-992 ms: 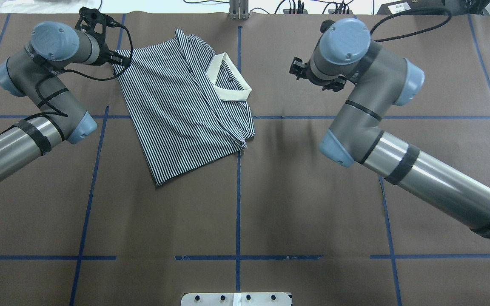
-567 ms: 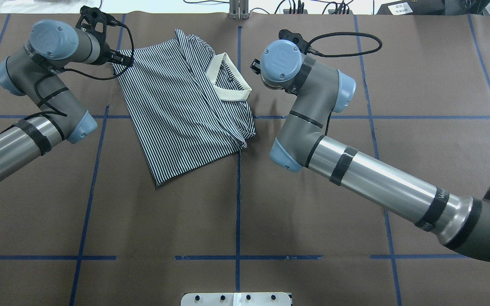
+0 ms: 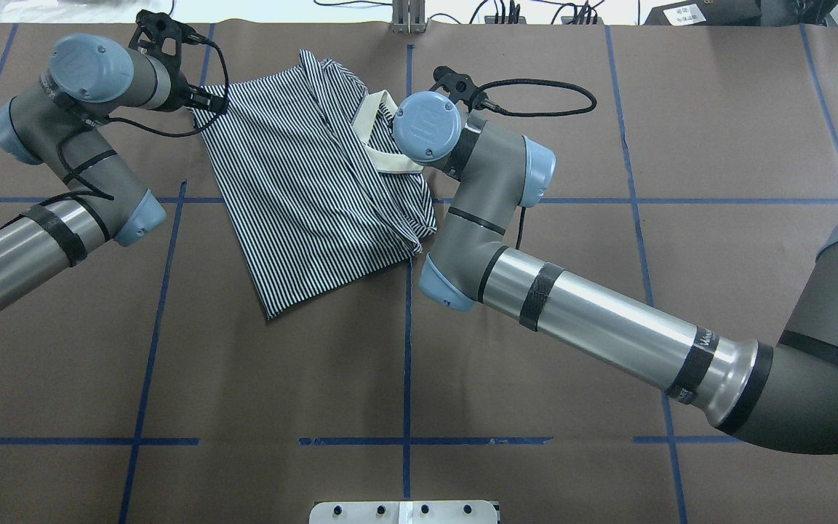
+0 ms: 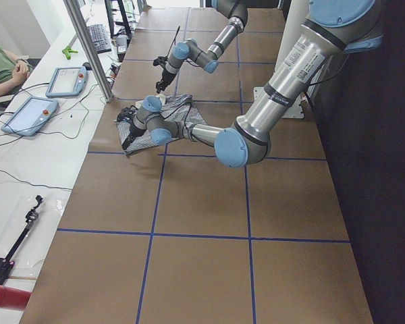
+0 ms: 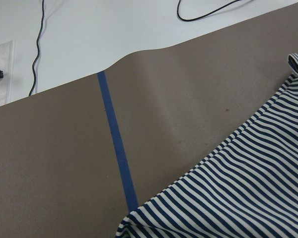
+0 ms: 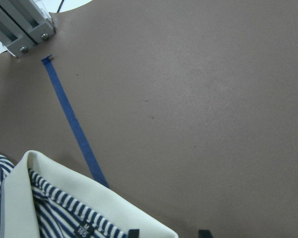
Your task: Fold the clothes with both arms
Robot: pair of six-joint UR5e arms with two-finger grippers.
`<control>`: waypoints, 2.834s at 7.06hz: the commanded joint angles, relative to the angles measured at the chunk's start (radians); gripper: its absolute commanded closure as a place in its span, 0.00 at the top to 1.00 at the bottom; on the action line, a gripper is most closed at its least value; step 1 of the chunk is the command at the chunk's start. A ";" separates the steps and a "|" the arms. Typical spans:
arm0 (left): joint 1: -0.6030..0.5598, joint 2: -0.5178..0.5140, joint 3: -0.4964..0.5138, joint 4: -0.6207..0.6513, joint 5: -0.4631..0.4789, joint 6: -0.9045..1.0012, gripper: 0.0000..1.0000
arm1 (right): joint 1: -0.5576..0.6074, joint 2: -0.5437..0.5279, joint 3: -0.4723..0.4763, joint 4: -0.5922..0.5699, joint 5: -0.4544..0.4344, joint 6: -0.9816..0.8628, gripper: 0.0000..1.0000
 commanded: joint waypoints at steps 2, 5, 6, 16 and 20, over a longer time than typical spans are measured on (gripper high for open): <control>-0.001 0.006 -0.017 0.002 0.000 -0.002 1.00 | -0.018 0.006 -0.028 0.029 -0.022 0.021 0.49; -0.001 0.007 -0.026 0.000 0.000 -0.006 1.00 | -0.024 0.005 -0.040 0.029 -0.024 0.021 0.43; 0.001 0.007 -0.026 0.002 0.002 -0.006 1.00 | -0.024 0.005 -0.040 0.029 -0.024 0.024 0.15; 0.014 0.006 -0.065 0.002 0.000 -0.007 1.00 | -0.119 -0.509 0.592 -0.074 -0.108 0.021 0.00; 0.031 0.004 -0.076 0.002 -0.002 -0.033 1.00 | -0.111 -0.555 0.650 -0.078 -0.108 -0.084 1.00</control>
